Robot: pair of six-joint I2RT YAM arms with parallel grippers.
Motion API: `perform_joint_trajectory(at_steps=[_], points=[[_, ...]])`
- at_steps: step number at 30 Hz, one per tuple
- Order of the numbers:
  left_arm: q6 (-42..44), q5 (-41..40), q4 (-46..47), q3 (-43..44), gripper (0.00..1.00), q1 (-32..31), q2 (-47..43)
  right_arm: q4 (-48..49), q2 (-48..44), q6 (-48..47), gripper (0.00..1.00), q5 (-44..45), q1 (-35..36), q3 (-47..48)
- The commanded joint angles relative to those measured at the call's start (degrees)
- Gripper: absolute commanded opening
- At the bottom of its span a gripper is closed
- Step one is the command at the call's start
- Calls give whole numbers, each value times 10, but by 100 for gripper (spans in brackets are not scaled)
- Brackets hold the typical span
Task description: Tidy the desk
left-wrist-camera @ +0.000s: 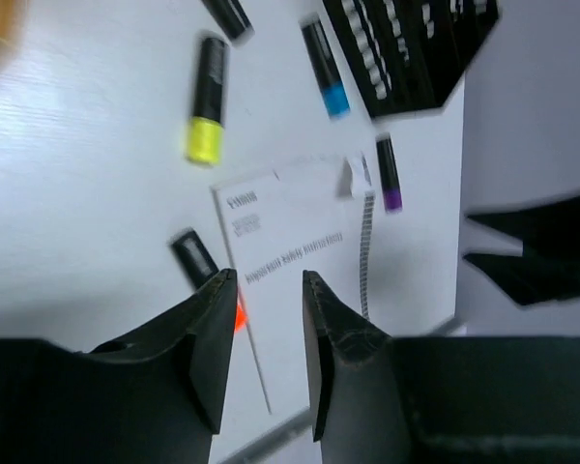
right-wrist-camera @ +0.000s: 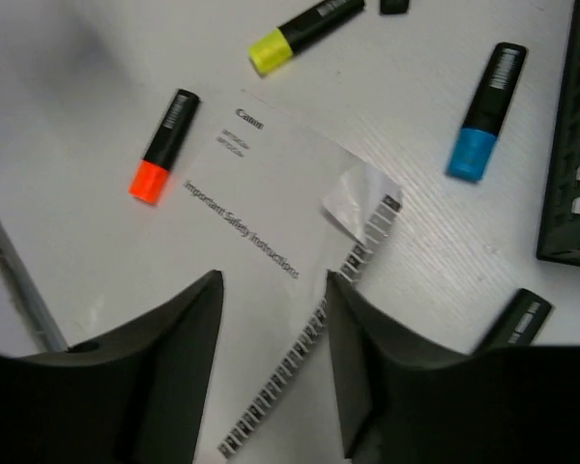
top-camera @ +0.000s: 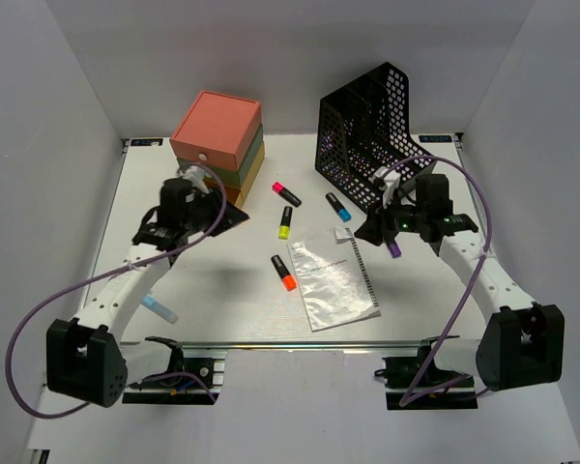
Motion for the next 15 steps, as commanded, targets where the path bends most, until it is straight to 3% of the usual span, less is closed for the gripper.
perform_joint_trajectory(at_steps=[1,7,15], points=[[25,-82,-92,45,44,-99,18,31,2,40,55,35,-16,19],[-2,-303,-186,121,47,-264,132,39,-4,49,54,33,-54,15],[-100,-395,-226,164,49,-345,218,38,-6,48,51,8,-81,14]])
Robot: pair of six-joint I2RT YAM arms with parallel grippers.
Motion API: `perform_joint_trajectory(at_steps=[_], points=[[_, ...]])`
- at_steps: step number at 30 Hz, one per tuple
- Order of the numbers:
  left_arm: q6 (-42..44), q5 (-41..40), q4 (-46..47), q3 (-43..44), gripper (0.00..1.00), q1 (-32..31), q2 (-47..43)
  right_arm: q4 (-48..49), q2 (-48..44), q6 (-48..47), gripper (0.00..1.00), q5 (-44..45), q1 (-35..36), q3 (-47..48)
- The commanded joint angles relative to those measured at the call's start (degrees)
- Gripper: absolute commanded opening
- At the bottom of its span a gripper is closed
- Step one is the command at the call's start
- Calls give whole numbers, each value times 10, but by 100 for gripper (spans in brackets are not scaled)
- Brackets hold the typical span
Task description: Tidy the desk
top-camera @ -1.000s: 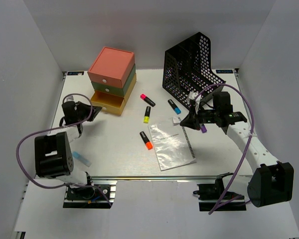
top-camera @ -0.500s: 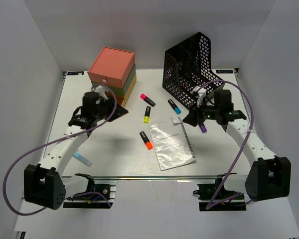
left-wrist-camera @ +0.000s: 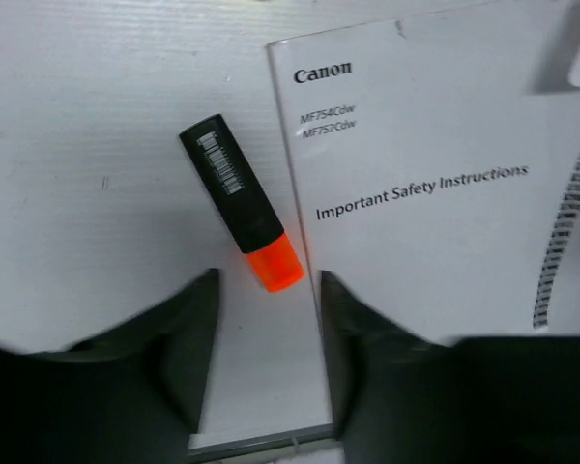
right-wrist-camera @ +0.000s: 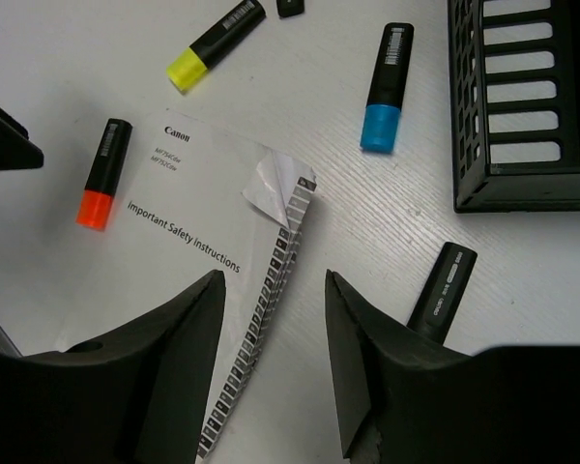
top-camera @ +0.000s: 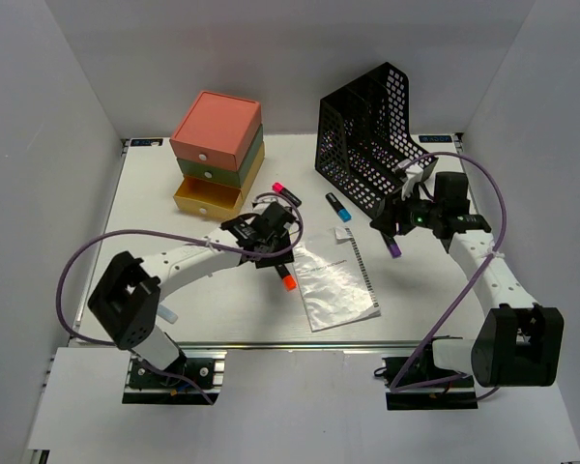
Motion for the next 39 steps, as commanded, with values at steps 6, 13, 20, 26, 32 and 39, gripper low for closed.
perform_joint_trajectory(at_steps=[6,13,20,26,32,39], points=[[-63,-92,-60,77,62,-33,83,15,-21,2,51,-29,-14,14],[-95,-101,-47,83,63,-39,146,17,-30,1,51,-32,-19,12],[-151,-102,-62,72,61,-32,151,17,-31,1,52,-40,-24,12],[-180,-93,-45,59,57,-32,167,17,-33,1,52,-45,-31,12],[-203,-99,-57,59,49,-27,183,17,-33,2,51,-54,-30,11],[-215,-110,-67,35,17,-27,136,17,-34,2,50,-59,-55,11]])
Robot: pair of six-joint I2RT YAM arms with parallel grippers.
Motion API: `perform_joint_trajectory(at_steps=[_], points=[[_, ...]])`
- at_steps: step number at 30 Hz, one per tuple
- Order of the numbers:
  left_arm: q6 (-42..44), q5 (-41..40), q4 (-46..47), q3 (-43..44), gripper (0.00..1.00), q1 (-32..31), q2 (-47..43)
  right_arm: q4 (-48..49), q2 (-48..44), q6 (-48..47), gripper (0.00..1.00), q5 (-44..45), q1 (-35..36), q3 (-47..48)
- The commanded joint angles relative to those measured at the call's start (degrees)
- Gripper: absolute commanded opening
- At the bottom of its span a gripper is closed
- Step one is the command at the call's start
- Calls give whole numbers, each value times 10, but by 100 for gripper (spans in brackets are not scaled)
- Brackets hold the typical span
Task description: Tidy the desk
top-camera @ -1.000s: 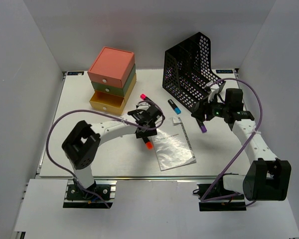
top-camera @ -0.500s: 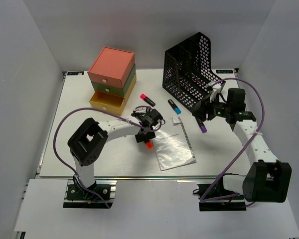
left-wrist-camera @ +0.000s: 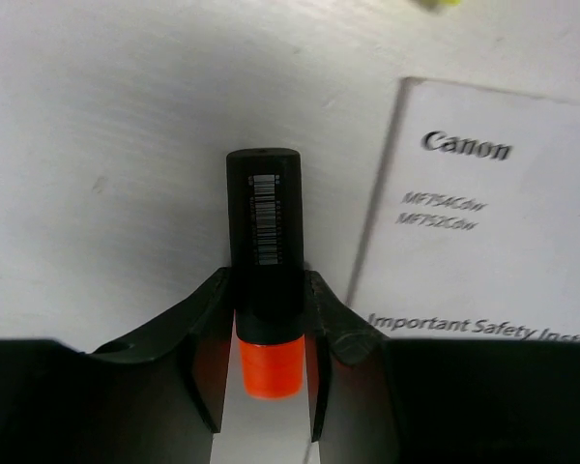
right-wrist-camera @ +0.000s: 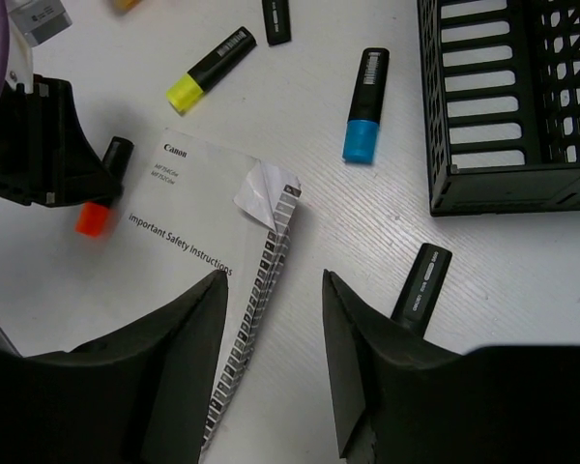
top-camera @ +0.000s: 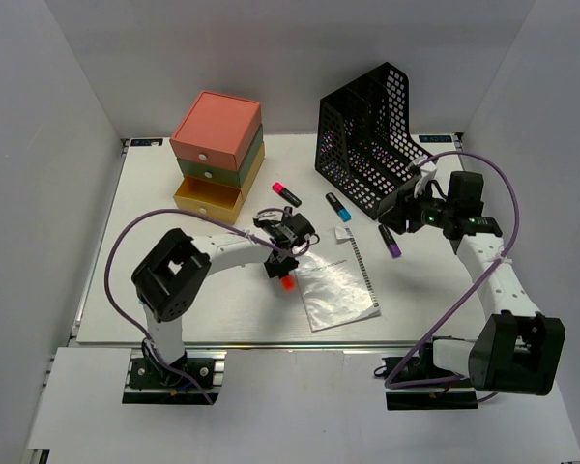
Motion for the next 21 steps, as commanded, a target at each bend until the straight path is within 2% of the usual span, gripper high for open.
perform_joint_trajectory(at_steps=[1,2,3,5,6,7,9,13,14,21], points=[[-17,-16,-12,-32,8,3,-60,12,-16,1,49,-17,-7,10],[-15,-17,-6,-53,3,3,-81,12,-16,0,49,-17,-6,10],[-14,-20,-5,-66,0,3,-108,11,-14,-1,43,-17,-8,10],[-14,-31,7,-99,0,18,-190,8,-12,-5,33,-22,-7,10],[-14,-35,12,-112,0,25,-218,6,-12,-6,19,-27,-7,11],[-13,-36,24,-122,0,35,-274,3,-9,-10,12,-32,-7,12],[-8,-42,42,-147,0,73,-319,1,-9,-11,0,-35,-6,12],[2,-40,39,-135,0,155,-359,0,-13,-13,0,-36,-6,12],[6,-32,45,-131,0,191,-352,2,-14,-13,0,-35,-6,11],[1,45,102,-60,0,315,-260,3,-16,-16,0,-28,-8,10]])
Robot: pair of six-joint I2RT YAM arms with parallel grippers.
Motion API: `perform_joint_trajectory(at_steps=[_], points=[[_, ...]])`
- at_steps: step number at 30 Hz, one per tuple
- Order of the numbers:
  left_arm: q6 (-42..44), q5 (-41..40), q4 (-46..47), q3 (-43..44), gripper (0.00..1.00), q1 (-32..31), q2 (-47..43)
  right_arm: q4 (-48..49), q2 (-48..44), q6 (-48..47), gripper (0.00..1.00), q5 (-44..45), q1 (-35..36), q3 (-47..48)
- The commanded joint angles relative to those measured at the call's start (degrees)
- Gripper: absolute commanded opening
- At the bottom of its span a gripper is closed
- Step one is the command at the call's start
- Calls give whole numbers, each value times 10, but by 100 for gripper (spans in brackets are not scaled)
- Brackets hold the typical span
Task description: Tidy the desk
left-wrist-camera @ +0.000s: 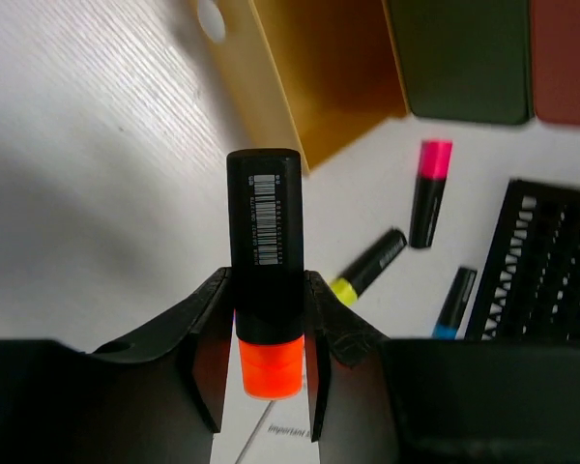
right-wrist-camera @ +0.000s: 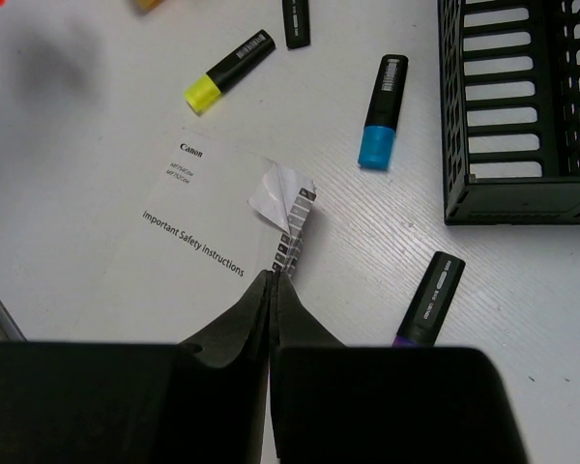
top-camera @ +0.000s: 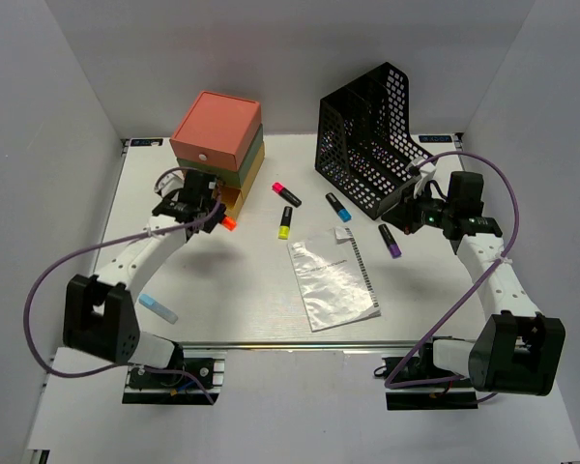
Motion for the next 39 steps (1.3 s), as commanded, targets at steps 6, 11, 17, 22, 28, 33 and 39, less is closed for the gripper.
perform_joint_trajectory(at_steps=[6,11,17,22,28,33,39], points=[[1,63,55,124,0,84,106,5,-14,-11,0,-8,-4,10],[-4,99,58,174,2,118,168,3,-14,-14,0,-8,-3,11],[-19,129,64,177,19,131,205,2,-14,-17,0,-9,-3,11],[-24,136,75,173,34,143,212,1,-10,-19,0,-10,-3,11],[-25,155,82,178,65,156,219,-8,-6,-33,19,-18,-4,12],[-23,169,80,176,71,161,203,-16,-3,-48,34,-32,-3,11],[64,256,167,102,18,161,104,-55,-3,-133,29,-58,-4,12]])
